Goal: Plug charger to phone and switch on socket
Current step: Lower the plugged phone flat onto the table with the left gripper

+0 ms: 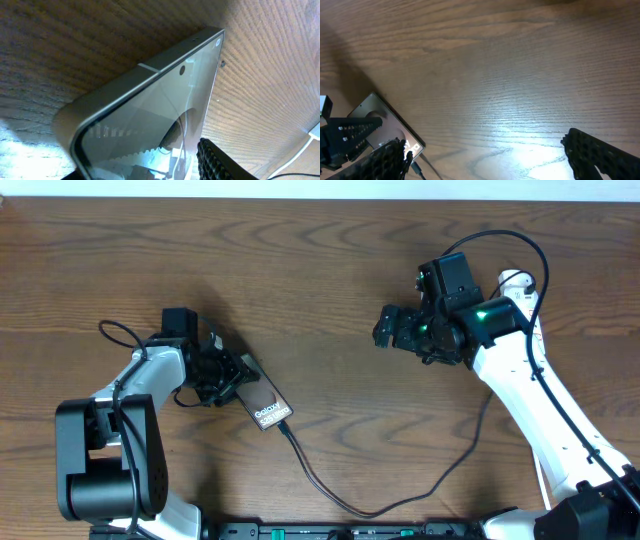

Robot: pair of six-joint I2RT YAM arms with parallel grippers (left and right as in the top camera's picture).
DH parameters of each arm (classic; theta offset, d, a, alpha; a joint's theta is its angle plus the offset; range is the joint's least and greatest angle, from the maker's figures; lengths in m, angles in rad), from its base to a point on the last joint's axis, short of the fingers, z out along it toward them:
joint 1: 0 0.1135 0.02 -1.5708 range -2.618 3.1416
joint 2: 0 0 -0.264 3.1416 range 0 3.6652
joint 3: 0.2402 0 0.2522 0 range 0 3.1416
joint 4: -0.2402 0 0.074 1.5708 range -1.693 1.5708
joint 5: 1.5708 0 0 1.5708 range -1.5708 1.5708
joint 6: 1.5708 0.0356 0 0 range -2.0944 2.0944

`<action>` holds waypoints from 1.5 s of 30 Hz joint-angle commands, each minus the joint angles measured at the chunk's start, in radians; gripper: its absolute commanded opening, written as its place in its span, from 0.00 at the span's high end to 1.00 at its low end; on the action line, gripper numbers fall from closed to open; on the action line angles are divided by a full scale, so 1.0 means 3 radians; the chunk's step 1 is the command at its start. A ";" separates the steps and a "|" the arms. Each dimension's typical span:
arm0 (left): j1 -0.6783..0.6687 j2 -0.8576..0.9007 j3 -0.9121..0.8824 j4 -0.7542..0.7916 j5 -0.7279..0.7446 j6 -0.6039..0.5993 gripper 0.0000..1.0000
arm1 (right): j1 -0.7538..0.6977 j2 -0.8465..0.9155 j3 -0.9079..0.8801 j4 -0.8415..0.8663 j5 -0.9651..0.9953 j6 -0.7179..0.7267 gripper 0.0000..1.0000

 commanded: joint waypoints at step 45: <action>0.0017 0.0245 -0.0230 -0.0411 -0.0609 0.0006 0.50 | 0.0014 -0.0031 0.0031 -0.0001 0.0028 0.0019 0.01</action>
